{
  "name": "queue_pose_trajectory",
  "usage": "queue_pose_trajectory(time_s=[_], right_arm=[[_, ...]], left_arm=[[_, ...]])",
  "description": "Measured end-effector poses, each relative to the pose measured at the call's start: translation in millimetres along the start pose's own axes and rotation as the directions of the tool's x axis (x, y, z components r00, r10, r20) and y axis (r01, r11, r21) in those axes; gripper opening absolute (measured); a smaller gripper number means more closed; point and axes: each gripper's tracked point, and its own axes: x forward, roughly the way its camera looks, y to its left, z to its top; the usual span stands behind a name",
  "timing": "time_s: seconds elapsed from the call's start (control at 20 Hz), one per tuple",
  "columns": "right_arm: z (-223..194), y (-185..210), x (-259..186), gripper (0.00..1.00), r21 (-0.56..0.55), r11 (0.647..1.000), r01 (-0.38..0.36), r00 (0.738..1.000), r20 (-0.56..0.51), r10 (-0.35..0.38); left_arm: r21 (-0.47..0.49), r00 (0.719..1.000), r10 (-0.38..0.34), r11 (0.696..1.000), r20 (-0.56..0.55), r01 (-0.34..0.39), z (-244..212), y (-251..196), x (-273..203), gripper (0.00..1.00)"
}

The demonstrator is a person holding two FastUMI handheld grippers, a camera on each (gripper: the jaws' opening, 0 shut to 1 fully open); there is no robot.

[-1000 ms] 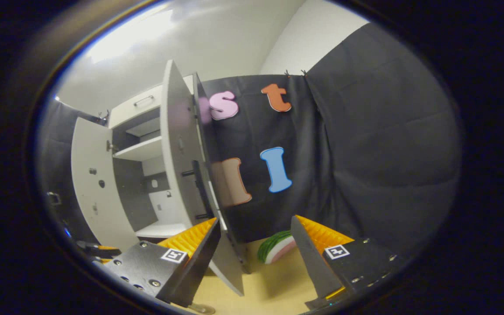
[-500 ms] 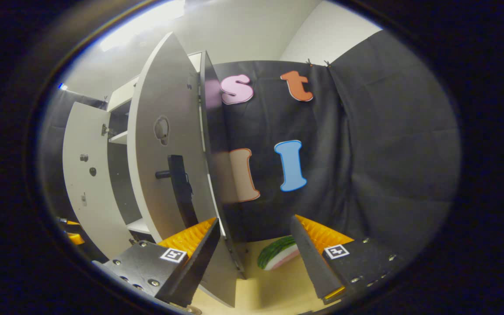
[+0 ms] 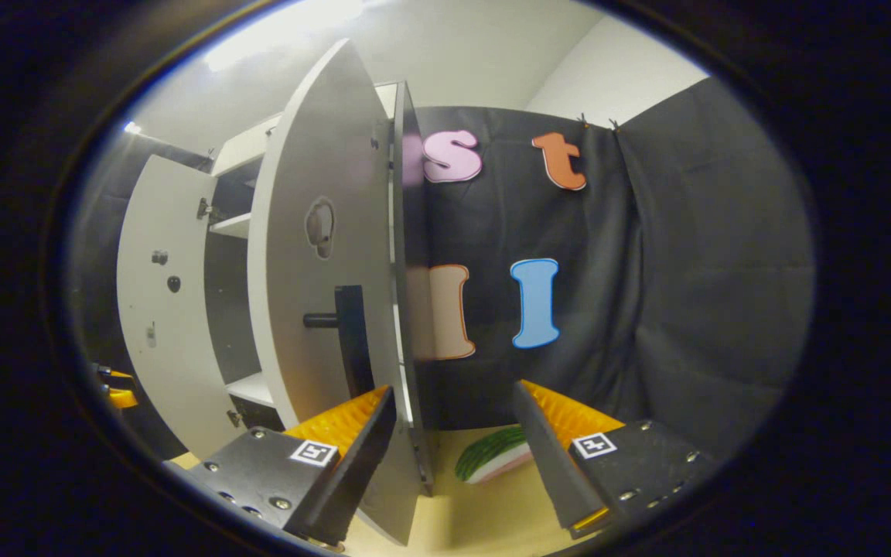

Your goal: Grasp the bottle in the cabinet with the left hand and place it on the coaster, then close the right door with the right hand and the left door with the left hand.

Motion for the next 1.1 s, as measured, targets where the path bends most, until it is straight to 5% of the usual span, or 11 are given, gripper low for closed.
queue_pose_trajectory(time_s=[0.55, 1.1], right_arm=[[-5, 30, -1, 0.95, 0.001, 0.998, -0.065, 0.997, -0.042, 0.065], [-8, 78, 5, 0.95, 0.005, 0.989, -0.146, 0.988, -0.04, 0.146]], left_arm=[[-0.149, 0.999, 0.034, 0.988, 0.008, -0.032, 0, 49, -15, 0.96], [-0.15, 0.989, 0.144, 0.979, 0.012, -0.141, 4, 111, -31, 0.96]])
